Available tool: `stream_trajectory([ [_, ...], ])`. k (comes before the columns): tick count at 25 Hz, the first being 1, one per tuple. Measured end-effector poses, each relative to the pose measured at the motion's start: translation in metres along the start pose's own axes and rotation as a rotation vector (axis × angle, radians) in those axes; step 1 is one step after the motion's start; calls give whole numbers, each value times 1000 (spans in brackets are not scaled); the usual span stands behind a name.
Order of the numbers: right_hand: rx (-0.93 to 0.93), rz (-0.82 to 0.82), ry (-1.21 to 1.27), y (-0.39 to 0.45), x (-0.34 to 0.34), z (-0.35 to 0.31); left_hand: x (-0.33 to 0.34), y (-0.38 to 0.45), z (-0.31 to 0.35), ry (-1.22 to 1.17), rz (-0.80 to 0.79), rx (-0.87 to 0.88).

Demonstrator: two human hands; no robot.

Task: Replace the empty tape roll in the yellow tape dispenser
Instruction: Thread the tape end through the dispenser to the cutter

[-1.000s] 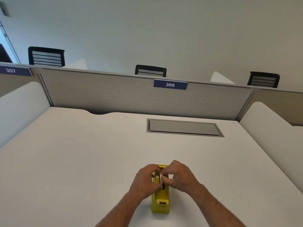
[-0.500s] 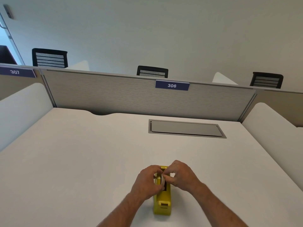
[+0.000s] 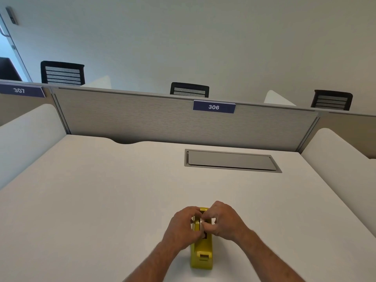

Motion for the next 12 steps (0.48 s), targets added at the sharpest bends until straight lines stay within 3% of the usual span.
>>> stream_trajectory([
  [12,5,3,53,3,-3,1,1,0,-2,3,-4,2],
])
Point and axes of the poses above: each hand's wrist, its own y-axis towards the middle knuckle, its own x-axis out of the palm, z = x × y, the point moved 1 cm from there along y, towards the middle knuckle, and after that the axes turned 4 degrees about y, right-handed, at the moved point
